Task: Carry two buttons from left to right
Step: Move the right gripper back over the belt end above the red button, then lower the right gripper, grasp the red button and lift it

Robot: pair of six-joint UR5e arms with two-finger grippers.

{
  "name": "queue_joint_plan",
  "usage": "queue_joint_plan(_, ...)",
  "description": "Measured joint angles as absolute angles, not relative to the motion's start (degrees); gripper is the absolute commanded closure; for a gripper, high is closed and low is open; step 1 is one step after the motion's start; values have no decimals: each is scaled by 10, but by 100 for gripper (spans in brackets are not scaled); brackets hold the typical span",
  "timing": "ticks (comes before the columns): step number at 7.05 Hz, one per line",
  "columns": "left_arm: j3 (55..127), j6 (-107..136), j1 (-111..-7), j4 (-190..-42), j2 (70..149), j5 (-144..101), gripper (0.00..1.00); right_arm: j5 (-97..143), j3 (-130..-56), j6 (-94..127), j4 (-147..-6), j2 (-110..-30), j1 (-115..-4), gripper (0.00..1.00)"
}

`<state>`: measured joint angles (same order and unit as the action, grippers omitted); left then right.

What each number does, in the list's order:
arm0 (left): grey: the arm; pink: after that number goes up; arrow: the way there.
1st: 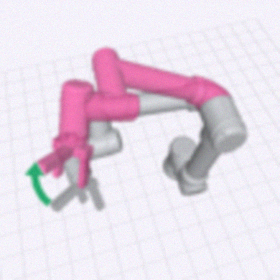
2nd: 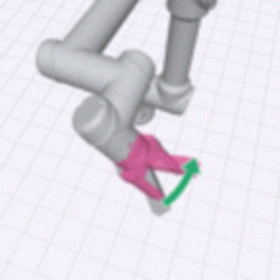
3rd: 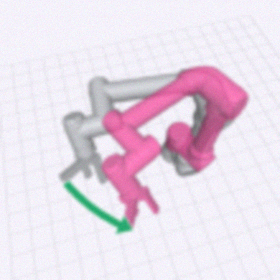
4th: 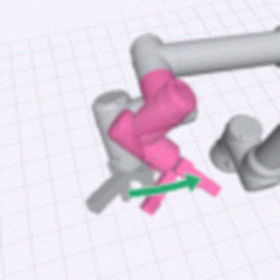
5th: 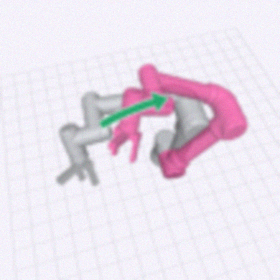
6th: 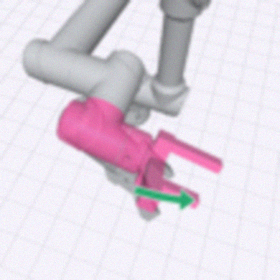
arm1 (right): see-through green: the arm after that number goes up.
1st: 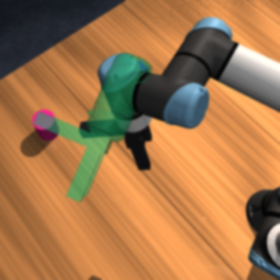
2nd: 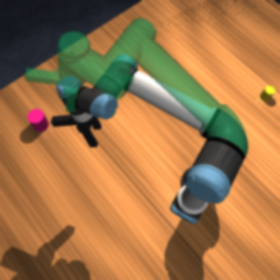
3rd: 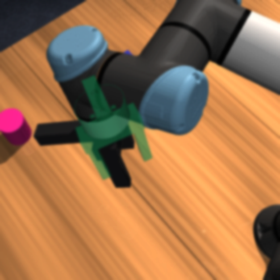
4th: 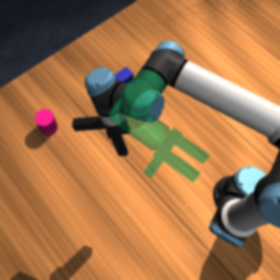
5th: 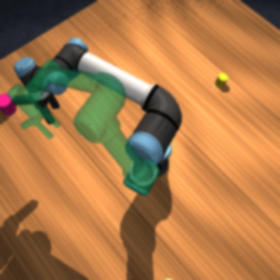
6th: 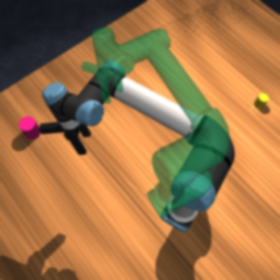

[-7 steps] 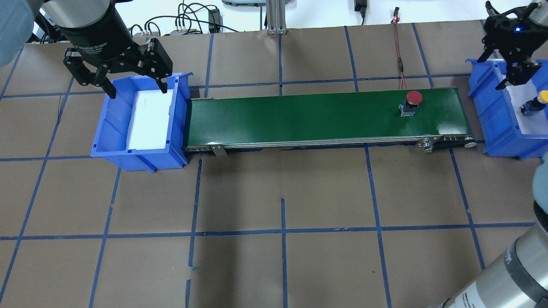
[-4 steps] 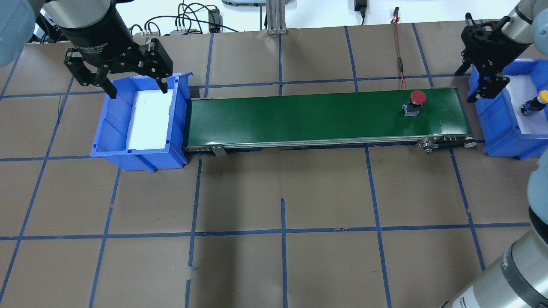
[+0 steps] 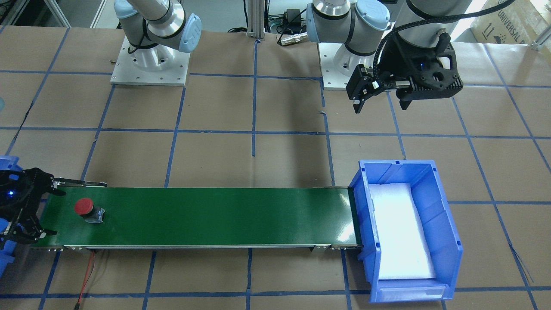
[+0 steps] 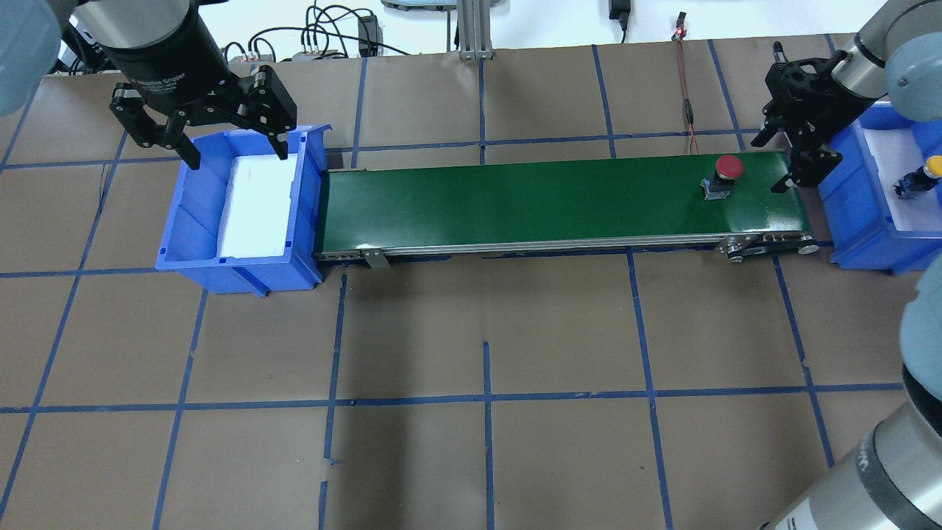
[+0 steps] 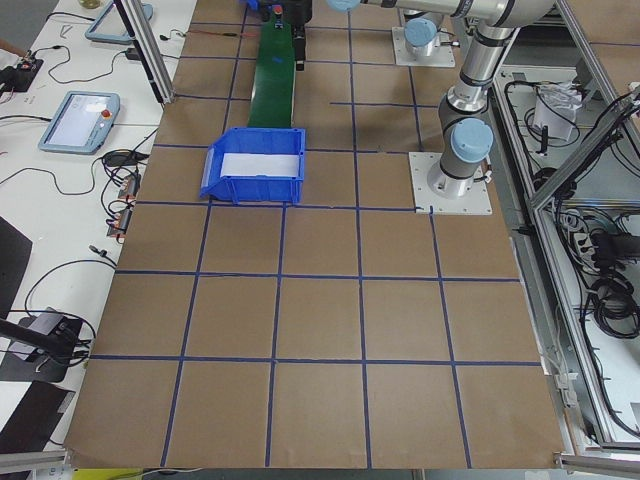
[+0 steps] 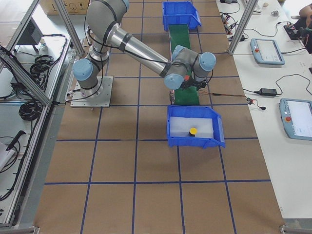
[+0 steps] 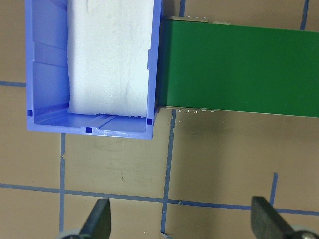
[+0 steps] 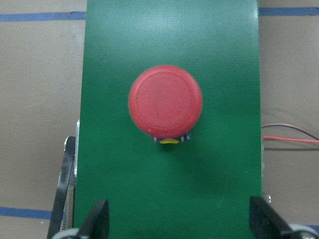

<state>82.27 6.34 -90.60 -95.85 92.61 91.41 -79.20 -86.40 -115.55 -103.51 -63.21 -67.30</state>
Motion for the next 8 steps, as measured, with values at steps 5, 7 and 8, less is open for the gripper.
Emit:
queue_joint_plan(5,822,64,-906,-955,926,914,0,-792,-871,-1153,-1040,-631,-678,0)
queue_joint_plan(7,823,63,-906,-955,926,914,0,-792,-871,-1153,-1040,-630,-678,0)
queue_joint_plan(8,823,63,-907,-955,926,914,0,-792,-871,-1154,-1040,-630,-678,0)
